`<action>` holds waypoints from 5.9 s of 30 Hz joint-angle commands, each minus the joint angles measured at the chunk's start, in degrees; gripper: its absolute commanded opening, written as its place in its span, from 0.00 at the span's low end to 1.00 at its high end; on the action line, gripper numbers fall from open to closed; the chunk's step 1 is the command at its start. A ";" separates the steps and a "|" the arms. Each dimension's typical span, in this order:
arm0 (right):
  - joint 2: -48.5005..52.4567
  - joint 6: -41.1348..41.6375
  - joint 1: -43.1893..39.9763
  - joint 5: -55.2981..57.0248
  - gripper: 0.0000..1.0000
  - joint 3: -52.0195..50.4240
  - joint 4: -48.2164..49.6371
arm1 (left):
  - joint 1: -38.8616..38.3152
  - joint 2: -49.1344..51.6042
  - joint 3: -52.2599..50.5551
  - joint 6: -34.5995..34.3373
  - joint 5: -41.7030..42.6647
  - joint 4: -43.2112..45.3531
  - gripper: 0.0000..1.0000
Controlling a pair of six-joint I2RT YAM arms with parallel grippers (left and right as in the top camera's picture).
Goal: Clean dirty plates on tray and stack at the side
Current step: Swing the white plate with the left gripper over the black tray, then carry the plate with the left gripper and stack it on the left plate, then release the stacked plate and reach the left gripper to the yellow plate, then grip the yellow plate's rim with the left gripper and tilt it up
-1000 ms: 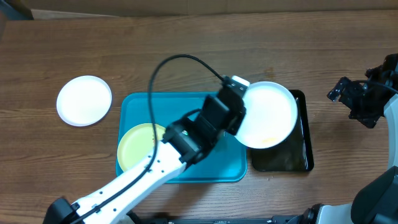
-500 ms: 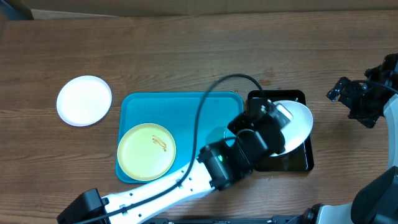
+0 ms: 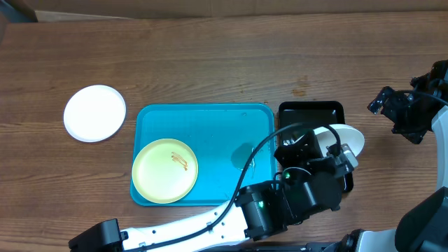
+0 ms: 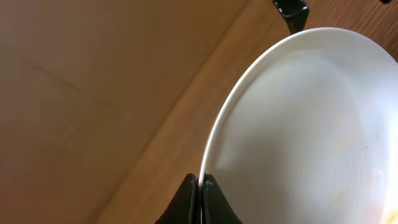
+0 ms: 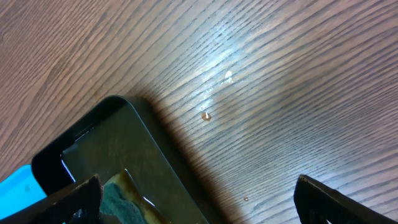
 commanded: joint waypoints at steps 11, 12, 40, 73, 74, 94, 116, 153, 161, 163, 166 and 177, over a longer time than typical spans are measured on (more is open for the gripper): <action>0.02 0.20 -0.17 -0.48 1.00 0.81 0.17 | -0.76 0.61 1.33 14.38 -5.03 10.49 0.04; 0.02 0.20 -0.17 -0.48 1.00 0.81 0.17 | -0.70 0.61 1.33 14.36 -6.80 10.86 0.04; 0.02 0.20 -0.17 -0.46 1.00 0.81 0.17 | 21.86 0.37 1.33 -31.19 33.29 -2.56 0.04; 0.02 0.20 -0.17 -0.48 1.00 0.81 0.17 | 112.52 13.62 1.22 -46.64 57.44 -25.97 0.04; 0.02 0.20 -0.17 -0.48 1.00 0.81 0.20 | 112.50 13.94 1.20 -46.51 57.40 -25.51 0.04; 0.02 0.20 -0.17 -0.48 1.00 0.81 0.17 | 108.89 8.85 1.14 -28.20 87.45 -54.42 0.37; 0.02 0.20 -0.17 -0.48 1.00 0.81 0.17 | 84.39 -12.13 -21.57 -49.53 47.21 -56.92 0.44; 0.02 0.20 -0.17 -0.48 1.00 0.81 0.17 | 84.67 -11.72 -28.50 -49.53 46.77 -44.83 0.40; 0.02 0.20 -0.17 -0.48 1.00 0.81 0.17 | 84.85 -11.74 -21.79 -47.41 47.47 -51.74 0.36; 0.02 0.20 -0.17 -0.48 1.00 0.81 0.17 | 84.83 -11.74 -19.71 -46.69 47.50 -54.42 0.36; 0.02 0.20 -0.17 -0.48 1.00 0.81 0.17 | 84.78 -11.72 -19.47 -46.71 47.36 -55.41 0.36; 0.02 0.20 -0.17 -0.48 1.00 0.81 0.17 | 84.80 -11.72 -27.71 -49.62 44.52 -46.73 0.32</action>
